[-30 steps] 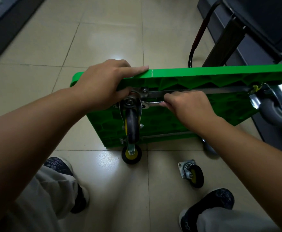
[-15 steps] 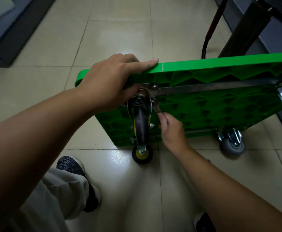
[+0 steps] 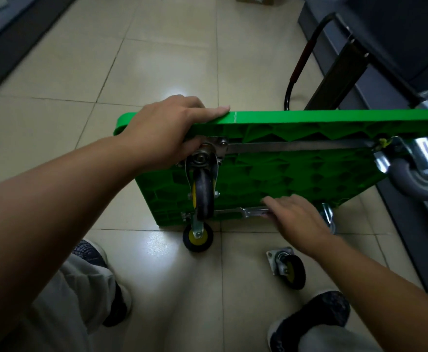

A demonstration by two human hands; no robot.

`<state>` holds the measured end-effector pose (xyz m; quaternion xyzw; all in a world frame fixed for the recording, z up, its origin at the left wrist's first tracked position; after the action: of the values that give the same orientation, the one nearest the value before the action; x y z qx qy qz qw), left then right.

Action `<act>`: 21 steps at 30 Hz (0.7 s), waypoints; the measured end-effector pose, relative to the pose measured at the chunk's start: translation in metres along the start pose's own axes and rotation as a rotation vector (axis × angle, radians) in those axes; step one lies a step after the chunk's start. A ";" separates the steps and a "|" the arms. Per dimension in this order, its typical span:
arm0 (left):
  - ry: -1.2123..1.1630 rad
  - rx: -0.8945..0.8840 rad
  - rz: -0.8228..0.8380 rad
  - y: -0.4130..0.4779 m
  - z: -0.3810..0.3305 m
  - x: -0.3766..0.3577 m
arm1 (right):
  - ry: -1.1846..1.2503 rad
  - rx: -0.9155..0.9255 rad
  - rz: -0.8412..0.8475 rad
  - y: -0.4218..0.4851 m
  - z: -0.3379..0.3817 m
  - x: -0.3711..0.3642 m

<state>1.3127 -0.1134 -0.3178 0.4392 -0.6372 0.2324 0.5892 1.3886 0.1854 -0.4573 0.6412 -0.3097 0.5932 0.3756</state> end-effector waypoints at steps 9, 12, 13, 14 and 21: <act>-0.001 0.000 0.004 -0.001 -0.001 0.000 | -0.081 0.150 -0.540 0.049 0.019 0.070; -0.005 0.000 -0.001 0.000 0.000 0.000 | -0.052 0.112 -0.604 0.058 0.020 0.064; -0.005 0.002 0.000 0.000 0.000 0.000 | -0.040 0.104 -0.605 0.060 0.019 0.061; -0.004 0.001 0.001 0.000 -0.001 0.000 | -0.030 0.097 -0.606 0.060 0.018 0.058; -0.009 -0.006 0.004 0.000 -0.001 0.000 | 0.025 0.189 -0.608 0.068 0.004 0.050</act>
<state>1.3131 -0.1124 -0.3181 0.4370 -0.6414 0.2296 0.5873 1.3383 0.1488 -0.3997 0.7293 -0.0428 0.4877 0.4780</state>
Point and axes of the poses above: each hand's wrist, its own y-axis towards the middle knuckle, its own x-axis out of the back of the hand, z = x × y, the point moved 2 cm from there along y, towards the middle knuckle, and after that the axes turned 1 degree about -z, right-handed, at the moved point
